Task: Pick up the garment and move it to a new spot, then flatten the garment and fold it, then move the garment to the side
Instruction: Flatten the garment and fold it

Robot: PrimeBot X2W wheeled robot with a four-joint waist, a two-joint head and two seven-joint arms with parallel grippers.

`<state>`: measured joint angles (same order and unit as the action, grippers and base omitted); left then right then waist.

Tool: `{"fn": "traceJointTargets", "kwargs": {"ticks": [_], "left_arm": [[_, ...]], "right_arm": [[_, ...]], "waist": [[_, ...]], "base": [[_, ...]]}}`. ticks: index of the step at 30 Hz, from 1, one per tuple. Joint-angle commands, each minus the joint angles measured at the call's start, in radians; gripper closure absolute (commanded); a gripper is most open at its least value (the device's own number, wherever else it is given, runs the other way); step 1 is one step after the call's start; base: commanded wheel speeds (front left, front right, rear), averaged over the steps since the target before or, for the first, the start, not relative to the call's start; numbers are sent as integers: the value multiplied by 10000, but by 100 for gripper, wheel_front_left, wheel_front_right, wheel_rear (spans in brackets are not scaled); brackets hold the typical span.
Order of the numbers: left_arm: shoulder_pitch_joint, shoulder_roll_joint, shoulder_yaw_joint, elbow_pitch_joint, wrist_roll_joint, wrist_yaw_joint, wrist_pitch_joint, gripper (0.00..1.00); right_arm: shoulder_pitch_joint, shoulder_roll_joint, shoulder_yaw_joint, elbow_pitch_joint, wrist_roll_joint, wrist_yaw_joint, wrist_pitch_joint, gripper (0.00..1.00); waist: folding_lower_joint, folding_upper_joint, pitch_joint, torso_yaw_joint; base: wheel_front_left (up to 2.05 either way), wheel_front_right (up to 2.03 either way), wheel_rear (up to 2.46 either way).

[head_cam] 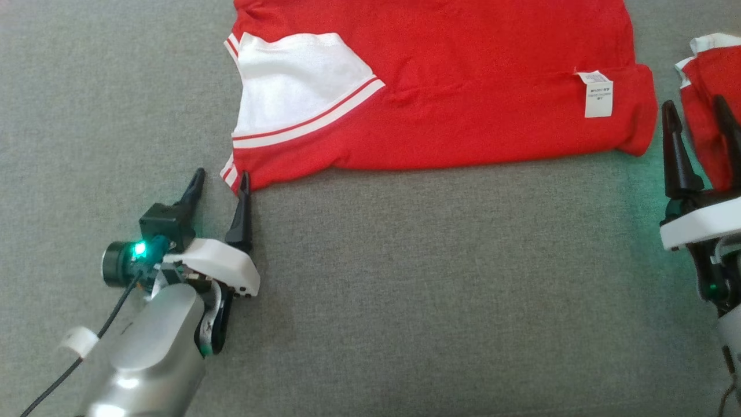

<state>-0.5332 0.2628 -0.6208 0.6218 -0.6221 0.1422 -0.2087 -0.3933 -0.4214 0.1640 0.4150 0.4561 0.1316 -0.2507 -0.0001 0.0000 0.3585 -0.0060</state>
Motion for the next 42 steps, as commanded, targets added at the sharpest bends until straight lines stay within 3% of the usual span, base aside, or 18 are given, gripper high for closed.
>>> {"fn": "traceJointTargets", "kwargs": {"ticks": [1,2,3,4,5,9,17,18,19,20,22,23,24,31,42], "left_arm": [[-179,139,234,-8,-41,-37,68,0],[-171,104,190,72,-77,-113,131,0],[-155,61,142,134,-126,-227,188,42],[-141,19,103,174,-173,-337,216,91],[-134,-20,62,185,-212,-462,215,100],[-139,-93,0,63,-213,-713,-22,100],[-15,23,70,-479,-7,-636,-359,100],[0,29,69,-533,10,-625,-373,100],[13,34,62,-578,26,-619,-384,100],[26,37,64,-623,40,-607,-396,100],[53,49,63,-692,66,-590,-414,100],[65,52,61,-720,81,-578,-422,100],[81,54,61,-742,86,-575,-429,100],[455,268,170,-950,40,-551,-474,100],[1878,921,224,-2152,-472,-640,-126,100]], "right_arm": [[311,-109,61,-196,-28,-9,-110,0],[320,-95,62,-123,1,-9,-110,0],[326,-65,75,-17,49,-9,-110,0],[322,-24,96,130,118,-9,-110,0],[299,8,126,297,178,-9,-110,0],[82,147,129,1252,395,-9,-47,0],[-608,361,384,2842,855,-9,568,0],[-679,368,465,2966,924,-9,630,5],[-744,384,540,3090,1010,-9,704,17],[-794,399,655,3187,1093,-9,800,50],[-868,393,880,3297,1266,-9,922,60],[-879,374,980,3331,1373,-9,956,92],[-878,342,1055,3360,1460,-9,960,100],[-449,-318,1572,3263,2124,-9,790,100],[1361,-1805,2339,1753,2990,-9,1139,100]], "waist": [[1,0,-19,4],[1,0,-44,13],[1,0,-71,22],[1,0,-97,36],[1,0,-120,55],[1,0,-228,197],[1,0,-345,532],[1,0,-351,572],[1,0,-358,607],[1,0,-371,639],[1,0,-394,685],[1,0,-415,712],[1,0,-436,731],[1,0,-832,799],[1,0,-1459,762]], "base": [[0,0,0],[0,0,0],[0,0,0],[0,0,0],[0,0,0],[0,0,0],[0,0,0],[0,0,0],[0,0,0],[0,0,0],[0,0,0],[0,0,0],[0,0,0],[0,0,0],[0,0,0]]}}
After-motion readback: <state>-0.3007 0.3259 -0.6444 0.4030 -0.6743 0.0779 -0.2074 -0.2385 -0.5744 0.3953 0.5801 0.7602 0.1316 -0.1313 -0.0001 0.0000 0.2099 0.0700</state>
